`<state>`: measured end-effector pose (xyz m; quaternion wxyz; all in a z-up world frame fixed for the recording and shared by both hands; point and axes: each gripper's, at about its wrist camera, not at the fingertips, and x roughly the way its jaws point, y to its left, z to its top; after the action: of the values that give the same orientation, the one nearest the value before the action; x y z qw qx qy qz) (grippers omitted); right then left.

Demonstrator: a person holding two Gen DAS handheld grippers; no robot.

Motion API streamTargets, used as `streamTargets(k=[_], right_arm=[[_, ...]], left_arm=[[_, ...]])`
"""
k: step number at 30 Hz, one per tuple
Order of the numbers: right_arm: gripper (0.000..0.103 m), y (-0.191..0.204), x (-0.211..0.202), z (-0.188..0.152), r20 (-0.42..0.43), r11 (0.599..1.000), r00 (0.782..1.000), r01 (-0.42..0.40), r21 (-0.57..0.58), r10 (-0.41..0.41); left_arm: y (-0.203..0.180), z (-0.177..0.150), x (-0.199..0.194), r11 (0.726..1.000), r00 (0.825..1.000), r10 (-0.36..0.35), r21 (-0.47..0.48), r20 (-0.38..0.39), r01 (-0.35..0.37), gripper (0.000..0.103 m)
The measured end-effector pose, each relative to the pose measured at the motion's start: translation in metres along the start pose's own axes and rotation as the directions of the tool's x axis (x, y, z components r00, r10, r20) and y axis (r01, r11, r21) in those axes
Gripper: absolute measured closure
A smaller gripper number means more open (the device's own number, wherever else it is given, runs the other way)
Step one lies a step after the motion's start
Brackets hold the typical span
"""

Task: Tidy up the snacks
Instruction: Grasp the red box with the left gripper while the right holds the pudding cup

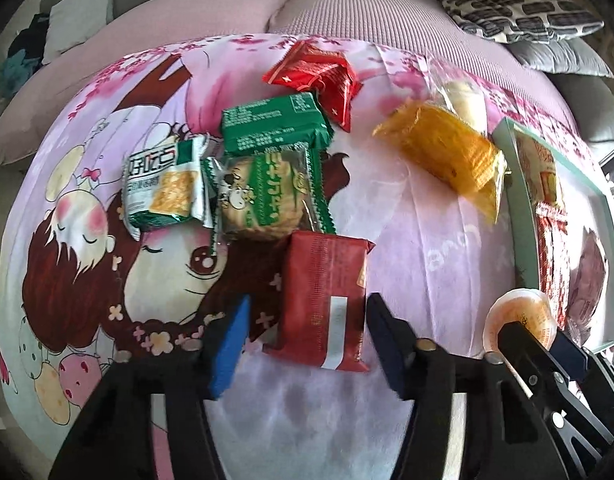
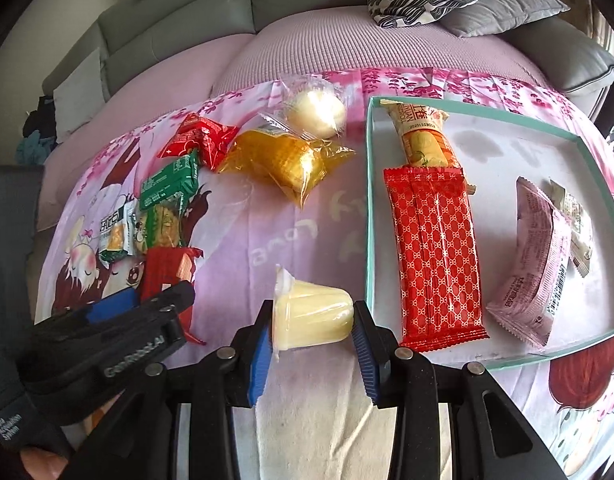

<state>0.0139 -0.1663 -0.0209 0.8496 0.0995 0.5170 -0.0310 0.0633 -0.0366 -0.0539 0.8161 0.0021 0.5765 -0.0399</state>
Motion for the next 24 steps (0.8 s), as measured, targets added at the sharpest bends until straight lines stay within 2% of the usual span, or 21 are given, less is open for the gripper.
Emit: streamTargets(k=[4, 9, 24], right_arm=[[0.063, 0.000, 0.001, 0.000, -0.006, 1.000, 1.000, 0.001, -0.001, -0.001], [0.063, 0.001, 0.000, 0.000, -0.004, 1.000, 1.000, -0.004, -0.003, 0.004], [0.063, 0.003, -0.018, 0.005, 0.051, 0.999, 0.998, -0.035, 0.006, 0.035]], left_arm=[[-0.006, 0.002, 0.015, 1.000, 1.000, 0.009, 0.000, -0.023, -0.009, 0.051], [-0.008, 0.002, 0.016, 1.000, 1.000, 0.000, -0.007, -0.017, 0.000, 0.061], [0.022, 0.012, -0.024, 0.995, 0.996, -0.051, -0.076, 0.079, 0.057, 0.062]])
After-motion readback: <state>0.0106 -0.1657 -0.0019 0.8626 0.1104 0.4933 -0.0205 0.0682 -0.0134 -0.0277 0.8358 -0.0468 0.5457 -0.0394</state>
